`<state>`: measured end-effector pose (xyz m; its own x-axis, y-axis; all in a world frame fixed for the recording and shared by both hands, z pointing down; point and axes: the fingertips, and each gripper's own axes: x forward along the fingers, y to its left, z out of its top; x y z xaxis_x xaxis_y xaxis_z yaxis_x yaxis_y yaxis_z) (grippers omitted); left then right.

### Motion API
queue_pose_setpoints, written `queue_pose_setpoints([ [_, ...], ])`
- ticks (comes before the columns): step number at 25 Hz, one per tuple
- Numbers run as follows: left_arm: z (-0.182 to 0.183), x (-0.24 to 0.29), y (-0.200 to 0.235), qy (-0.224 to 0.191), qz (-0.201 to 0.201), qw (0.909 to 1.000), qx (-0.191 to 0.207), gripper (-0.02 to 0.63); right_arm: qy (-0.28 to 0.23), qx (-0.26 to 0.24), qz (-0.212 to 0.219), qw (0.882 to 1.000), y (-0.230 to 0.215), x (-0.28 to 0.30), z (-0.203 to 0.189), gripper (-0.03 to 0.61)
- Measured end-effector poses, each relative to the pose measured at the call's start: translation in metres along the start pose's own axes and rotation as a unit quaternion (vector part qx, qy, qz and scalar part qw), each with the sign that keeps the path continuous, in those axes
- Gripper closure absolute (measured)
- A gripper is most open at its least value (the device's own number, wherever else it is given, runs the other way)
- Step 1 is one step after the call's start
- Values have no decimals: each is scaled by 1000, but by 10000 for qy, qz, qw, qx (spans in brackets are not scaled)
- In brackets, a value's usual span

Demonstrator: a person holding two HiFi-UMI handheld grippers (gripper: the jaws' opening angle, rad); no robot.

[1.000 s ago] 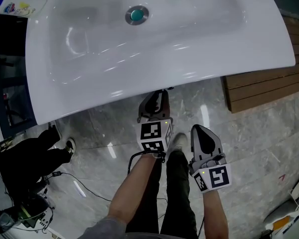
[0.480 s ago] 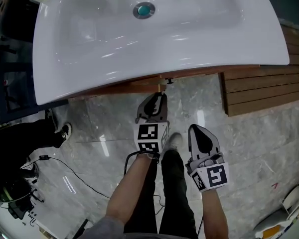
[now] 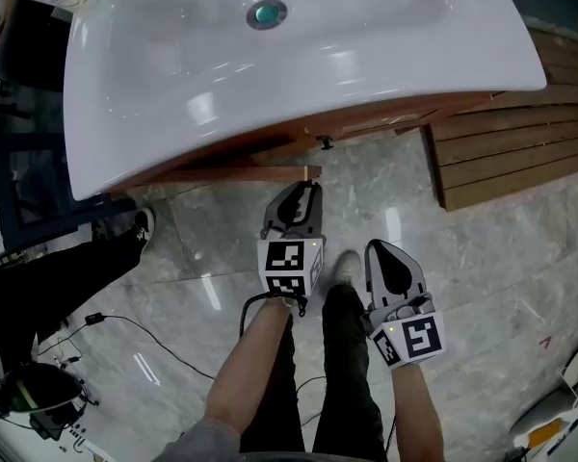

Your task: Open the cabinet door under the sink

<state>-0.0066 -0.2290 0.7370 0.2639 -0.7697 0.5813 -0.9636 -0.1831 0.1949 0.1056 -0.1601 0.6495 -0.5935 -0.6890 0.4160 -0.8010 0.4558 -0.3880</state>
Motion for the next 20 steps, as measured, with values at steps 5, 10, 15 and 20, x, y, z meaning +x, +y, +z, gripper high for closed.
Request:
queue_pose_setpoints([
  [5,-6,-9,1,-7,-236,9997,107,532,-147,58,-278,9995,17,-3,-9,569],
  [10,-15,-19,-6,3,-611,9978,241,531,-289,187,-714,9969,23,-7,-24,569],
  [15,-23,-36,-4,-19,-981,9944,388,531,-412,223,-1047,9934,44,-10,-37,569],
  [20,-35,-55,-3,-40,-1275,9907,481,531,-454,217,-1227,9912,64,-18,-50,569],
])
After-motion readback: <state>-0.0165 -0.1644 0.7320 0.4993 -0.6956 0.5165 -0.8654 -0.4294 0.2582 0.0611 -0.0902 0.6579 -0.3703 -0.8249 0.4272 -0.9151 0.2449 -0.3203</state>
